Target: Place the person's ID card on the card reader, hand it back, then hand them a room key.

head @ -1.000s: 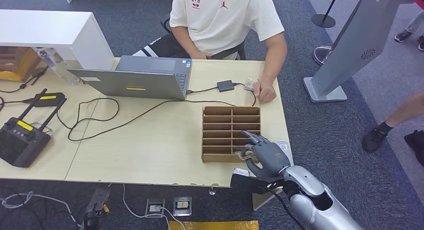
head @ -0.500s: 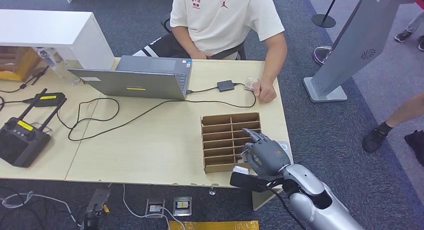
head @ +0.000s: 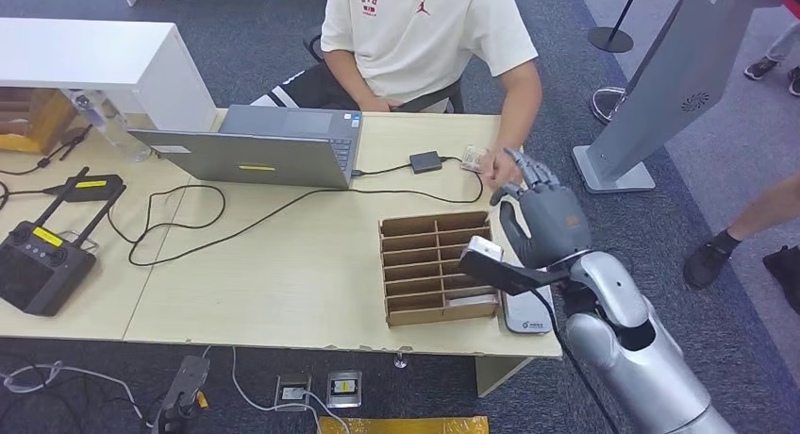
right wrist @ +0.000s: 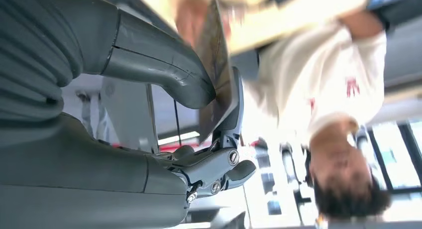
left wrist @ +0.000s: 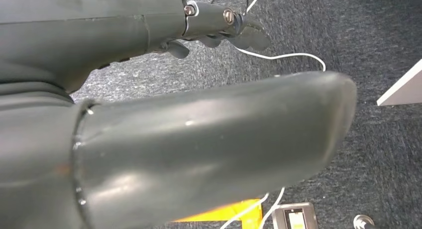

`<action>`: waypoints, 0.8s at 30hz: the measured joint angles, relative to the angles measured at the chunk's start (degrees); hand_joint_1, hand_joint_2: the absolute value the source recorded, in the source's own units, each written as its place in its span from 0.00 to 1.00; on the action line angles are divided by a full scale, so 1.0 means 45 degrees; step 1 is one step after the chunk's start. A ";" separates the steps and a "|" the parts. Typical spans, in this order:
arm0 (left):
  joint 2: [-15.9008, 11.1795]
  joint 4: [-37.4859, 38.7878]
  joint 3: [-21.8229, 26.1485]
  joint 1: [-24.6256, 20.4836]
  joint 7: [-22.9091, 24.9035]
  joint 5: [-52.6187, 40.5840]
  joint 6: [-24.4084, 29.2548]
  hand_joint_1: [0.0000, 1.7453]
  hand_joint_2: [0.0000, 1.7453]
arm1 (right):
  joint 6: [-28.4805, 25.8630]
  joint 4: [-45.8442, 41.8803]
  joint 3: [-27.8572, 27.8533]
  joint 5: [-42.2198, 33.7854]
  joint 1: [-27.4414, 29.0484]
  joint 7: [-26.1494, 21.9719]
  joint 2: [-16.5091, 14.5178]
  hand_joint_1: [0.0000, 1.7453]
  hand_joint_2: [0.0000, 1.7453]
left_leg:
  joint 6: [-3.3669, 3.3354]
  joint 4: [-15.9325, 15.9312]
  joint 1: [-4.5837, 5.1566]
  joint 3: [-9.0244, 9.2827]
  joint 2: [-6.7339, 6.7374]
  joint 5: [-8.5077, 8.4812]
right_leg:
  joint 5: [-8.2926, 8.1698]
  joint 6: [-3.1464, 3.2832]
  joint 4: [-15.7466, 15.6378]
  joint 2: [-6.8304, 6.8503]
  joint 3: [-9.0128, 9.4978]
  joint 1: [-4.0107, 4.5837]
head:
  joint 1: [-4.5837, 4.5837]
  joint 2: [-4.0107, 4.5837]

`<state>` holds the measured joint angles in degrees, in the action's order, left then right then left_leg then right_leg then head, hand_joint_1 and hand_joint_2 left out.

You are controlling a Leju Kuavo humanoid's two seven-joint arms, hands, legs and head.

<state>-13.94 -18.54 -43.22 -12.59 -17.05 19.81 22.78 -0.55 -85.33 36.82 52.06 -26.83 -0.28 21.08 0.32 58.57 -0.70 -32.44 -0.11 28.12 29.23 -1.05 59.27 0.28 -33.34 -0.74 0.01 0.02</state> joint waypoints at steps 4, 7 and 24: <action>0.0013 0.0024 -0.0004 -0.0014 0.0000 -0.0013 -0.0012 0.00 0.00 | 0.0266 -0.0356 -0.0778 0.0159 -0.0839 -0.0491 -0.0017 1.00 1.00 | 0.0000 0.0000 -0.0001 0.0000 0.0000 0.0000 | 0.0000 0.0000 0.0001 -0.0001 0.0000 0.0001 | 0.0000 0.0000; 0.0022 0.0049 -0.0004 -0.0017 0.0000 -0.0017 -0.0050 0.00 0.00 | 0.0353 -0.0411 -0.1067 0.0330 -0.1244 -0.0790 -0.0080 1.00 1.00 | 0.0000 0.0000 -0.0002 -0.0002 0.0000 0.0000 | 0.0001 0.0001 0.0001 0.0001 0.0000 0.0002 | 0.0000 0.0000; 0.0185 0.0137 -0.0028 -0.0691 0.1352 -0.0409 -0.0476 0.00 0.00 | -0.1166 0.3485 -0.0571 0.0267 -0.2860 -0.2120 -0.0987 1.00 1.00 | 0.0004 -0.0001 -0.0004 -0.0008 -0.0016 -0.0004 | 0.0001 0.0001 0.0005 0.0013 0.0004 0.0003 | 0.0000 0.0000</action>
<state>-13.11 -17.92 -43.34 -15.70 -10.97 17.97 20.63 -5.79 -69.65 34.24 53.27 -39.69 -9.82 16.63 0.34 58.57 -0.72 -32.47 -0.18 28.10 29.23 -1.05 59.29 0.34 -33.33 -0.72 0.01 0.02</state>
